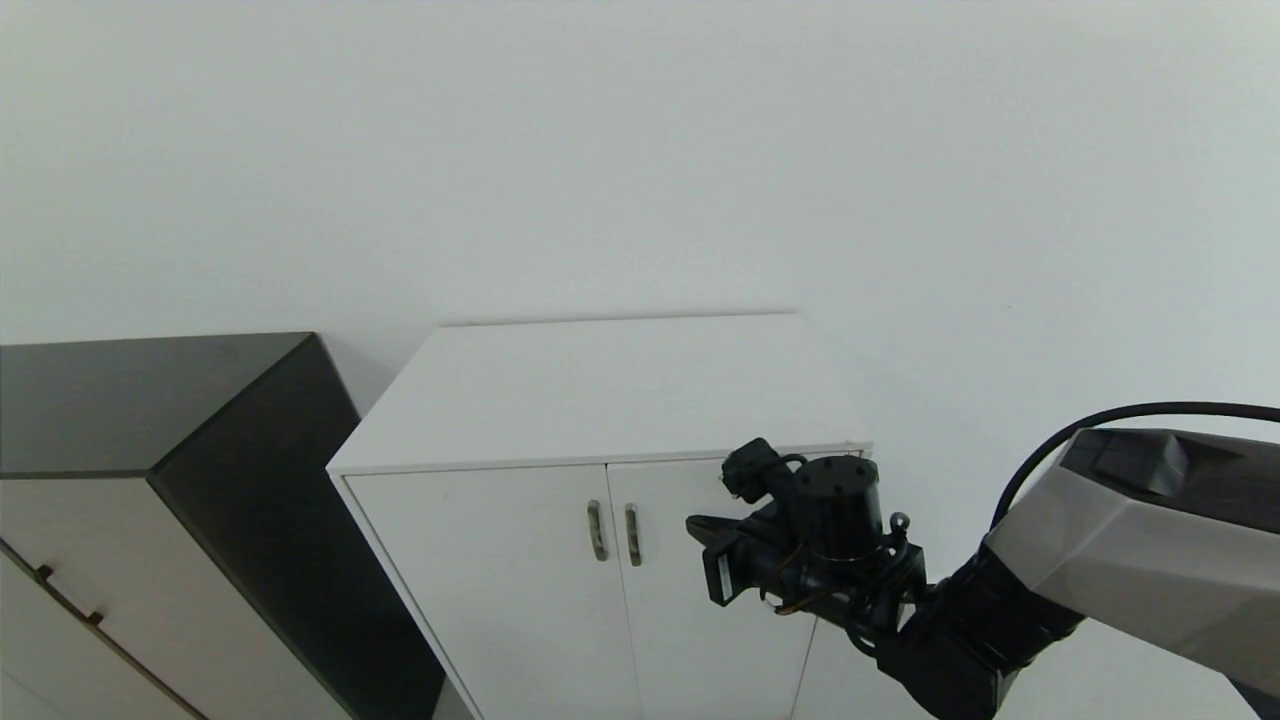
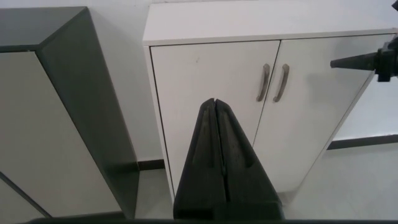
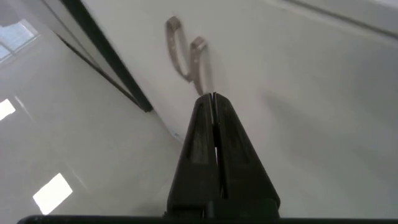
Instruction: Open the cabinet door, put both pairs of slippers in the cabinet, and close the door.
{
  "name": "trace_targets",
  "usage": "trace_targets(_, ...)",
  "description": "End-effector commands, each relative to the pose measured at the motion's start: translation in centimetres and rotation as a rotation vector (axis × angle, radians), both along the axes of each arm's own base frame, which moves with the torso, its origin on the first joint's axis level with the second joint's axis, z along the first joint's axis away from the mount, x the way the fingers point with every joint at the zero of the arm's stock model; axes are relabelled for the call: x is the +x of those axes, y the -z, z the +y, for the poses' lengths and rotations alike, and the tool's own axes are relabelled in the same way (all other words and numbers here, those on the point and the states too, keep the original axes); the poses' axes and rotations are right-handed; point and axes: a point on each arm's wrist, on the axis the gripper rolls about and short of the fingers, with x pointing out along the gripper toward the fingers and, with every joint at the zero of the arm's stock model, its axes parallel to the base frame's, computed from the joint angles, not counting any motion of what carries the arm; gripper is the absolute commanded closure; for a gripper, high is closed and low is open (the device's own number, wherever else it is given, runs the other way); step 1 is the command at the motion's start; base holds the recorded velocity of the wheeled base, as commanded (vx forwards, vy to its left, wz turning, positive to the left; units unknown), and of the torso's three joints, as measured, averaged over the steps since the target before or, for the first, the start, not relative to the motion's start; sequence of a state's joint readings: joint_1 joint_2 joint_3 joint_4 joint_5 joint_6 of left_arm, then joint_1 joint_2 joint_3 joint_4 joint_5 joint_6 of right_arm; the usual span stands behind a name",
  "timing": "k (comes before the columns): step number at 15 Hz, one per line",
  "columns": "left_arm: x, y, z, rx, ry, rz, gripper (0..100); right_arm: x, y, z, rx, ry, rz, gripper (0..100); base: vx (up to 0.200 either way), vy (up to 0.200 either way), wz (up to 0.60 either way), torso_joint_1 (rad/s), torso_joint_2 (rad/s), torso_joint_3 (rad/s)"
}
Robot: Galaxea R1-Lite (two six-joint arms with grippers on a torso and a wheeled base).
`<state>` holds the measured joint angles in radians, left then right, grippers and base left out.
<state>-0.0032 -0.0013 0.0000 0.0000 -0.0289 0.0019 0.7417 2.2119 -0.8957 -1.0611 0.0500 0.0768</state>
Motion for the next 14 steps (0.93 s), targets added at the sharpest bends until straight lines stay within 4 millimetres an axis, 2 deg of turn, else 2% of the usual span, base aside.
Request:
trace_targets(1, 0.0, 0.0, 0.0, 0.000, 0.000, 0.001, 100, 0.7, 0.7, 0.5, -0.001, 0.003, 0.001, 100, 0.000, 0.000, 0.00, 0.000, 0.00, 0.000)
trace_targets(7, 0.0, 0.0, 0.0, 0.000, 0.000, 0.001, 100, 3.2, 1.2, 0.5, -0.003, 0.046, 0.003, 100, 0.000, 0.000, 0.00, 0.000, 0.00, 0.000)
trace_targets(14, 0.0, 0.0, 0.0, 0.000, 0.000, 0.001, 100, 4.9, 1.0, 0.6, -0.014, 0.068, 0.015, 100, 0.000, 0.000, 0.00, 0.000, 0.00, 0.000)
